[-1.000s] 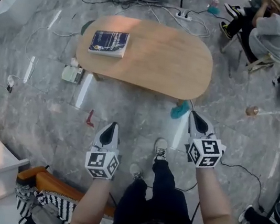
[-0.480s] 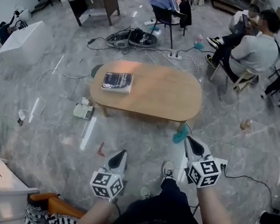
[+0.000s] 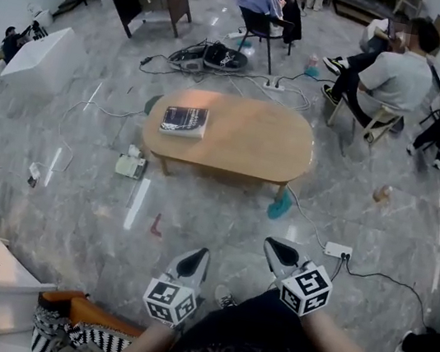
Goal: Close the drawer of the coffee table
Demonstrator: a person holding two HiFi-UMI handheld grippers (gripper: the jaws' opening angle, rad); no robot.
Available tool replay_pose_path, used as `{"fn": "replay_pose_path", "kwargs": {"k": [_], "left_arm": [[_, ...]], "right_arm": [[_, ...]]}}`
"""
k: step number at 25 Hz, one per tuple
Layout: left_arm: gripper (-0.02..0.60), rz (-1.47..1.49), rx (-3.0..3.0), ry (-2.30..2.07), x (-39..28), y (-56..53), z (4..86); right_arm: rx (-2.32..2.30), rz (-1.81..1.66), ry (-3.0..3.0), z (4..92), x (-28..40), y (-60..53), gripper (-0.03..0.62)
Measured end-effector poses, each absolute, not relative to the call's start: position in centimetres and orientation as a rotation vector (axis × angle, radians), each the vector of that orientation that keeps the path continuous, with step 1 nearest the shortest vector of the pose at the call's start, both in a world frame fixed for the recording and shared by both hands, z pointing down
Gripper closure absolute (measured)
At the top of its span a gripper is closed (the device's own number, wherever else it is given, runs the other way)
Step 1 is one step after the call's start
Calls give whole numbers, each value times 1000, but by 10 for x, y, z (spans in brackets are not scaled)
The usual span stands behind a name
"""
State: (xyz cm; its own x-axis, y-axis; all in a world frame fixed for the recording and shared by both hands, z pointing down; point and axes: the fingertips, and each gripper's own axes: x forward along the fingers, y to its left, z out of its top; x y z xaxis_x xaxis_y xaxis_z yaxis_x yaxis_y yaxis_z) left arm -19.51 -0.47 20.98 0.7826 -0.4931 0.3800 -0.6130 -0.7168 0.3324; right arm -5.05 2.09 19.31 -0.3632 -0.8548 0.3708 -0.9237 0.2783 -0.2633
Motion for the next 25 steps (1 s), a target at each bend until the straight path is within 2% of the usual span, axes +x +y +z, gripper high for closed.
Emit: {"fn": "replay_pose_path", "kwargs": {"k": [5, 18, 25], "left_arm": [[577, 352, 2486, -867, -166, 34, 214], [575, 351, 2382, -838, -52, 155, 229], [577, 328, 2389, -867, -29, 194, 226]], "right_arm": [[1462, 620, -2459, 196, -53, 58, 592], [1197, 688, -2559, 214, 21, 164, 592], [1097, 676, -2588, 218, 36, 207, 592]]}}
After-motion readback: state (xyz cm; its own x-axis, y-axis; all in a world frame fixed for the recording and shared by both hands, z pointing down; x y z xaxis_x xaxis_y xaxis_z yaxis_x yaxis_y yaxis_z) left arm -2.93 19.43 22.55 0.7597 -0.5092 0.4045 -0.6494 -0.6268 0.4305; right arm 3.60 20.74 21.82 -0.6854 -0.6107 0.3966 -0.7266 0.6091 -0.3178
